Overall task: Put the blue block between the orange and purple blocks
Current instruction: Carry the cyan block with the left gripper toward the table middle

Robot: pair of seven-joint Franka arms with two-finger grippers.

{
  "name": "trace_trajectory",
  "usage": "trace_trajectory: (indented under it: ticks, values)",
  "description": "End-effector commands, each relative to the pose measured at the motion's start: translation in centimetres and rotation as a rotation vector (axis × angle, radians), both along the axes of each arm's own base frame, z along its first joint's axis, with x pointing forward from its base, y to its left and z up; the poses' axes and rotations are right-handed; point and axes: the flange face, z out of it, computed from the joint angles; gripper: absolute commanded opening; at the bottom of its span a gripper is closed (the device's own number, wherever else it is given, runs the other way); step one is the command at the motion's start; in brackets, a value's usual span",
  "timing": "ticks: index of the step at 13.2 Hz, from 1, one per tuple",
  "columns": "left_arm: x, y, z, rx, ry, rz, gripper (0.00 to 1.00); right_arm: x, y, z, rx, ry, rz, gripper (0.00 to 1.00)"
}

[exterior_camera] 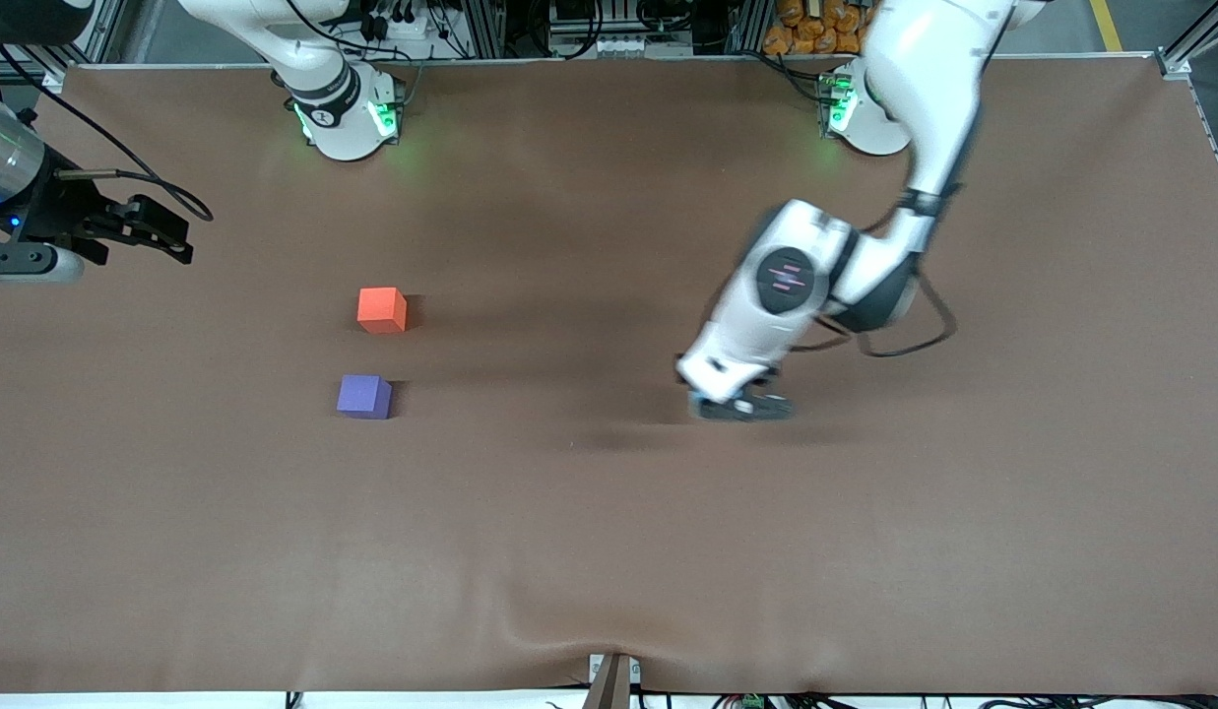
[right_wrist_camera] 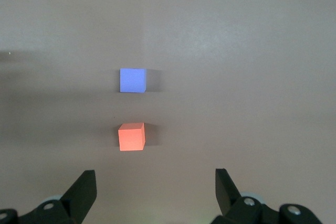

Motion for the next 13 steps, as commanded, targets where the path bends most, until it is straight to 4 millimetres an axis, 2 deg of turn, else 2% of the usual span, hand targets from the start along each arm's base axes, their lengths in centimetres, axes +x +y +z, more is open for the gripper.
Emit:
trace_trajectory:
  ticks: [1, 3, 5, 6, 7, 9, 11, 13]
  values:
    - [-1.0, -8.1, -2.3, -0.024, 0.013, 0.08, 0.0, -0.1, -0.4, 0.0, 0.016, 0.005, 0.004, 1.0]
    - [-3.8, -13.5, -3.9, -0.041, 0.01, 0.096, 0.0, -0.1, -0.5, 0.0, 0.016, 0.005, 0.003, 1.0]
    - [-6.3, -16.8, -5.7, -0.044, 0.016, 0.093, 0.0, -0.1, -0.5, 0.0, 0.016, 0.004, 0.003, 1.0]
    - [-7.6, -17.9, -6.2, -0.045, 0.017, 0.081, 0.1, -0.1, -0.4, 0.0, 0.016, 0.004, 0.004, 1.0]
    - [-8.1, -18.3, -6.6, -0.044, 0.02, 0.087, 0.27, 0.0, -0.4, 0.0, 0.016, 0.002, 0.004, 1.0]
    - [-10.2, -19.6, -8.2, -0.025, 0.035, 0.086, 1.0, 0.7, -0.2, -1.0, 0.013, 0.019, 0.01, 1.0]
    - [-10.3, -19.7, -7.8, -0.026, 0.032, 0.088, 1.0, 1.2, -0.4, -1.9, 0.013, 0.036, 0.006, 1.0]
    - [-10.3, -19.8, -5.9, -0.03, 0.022, 0.108, 1.0, 2.1, -0.4, -4.0, 0.012, 0.074, 0.008, 1.0]
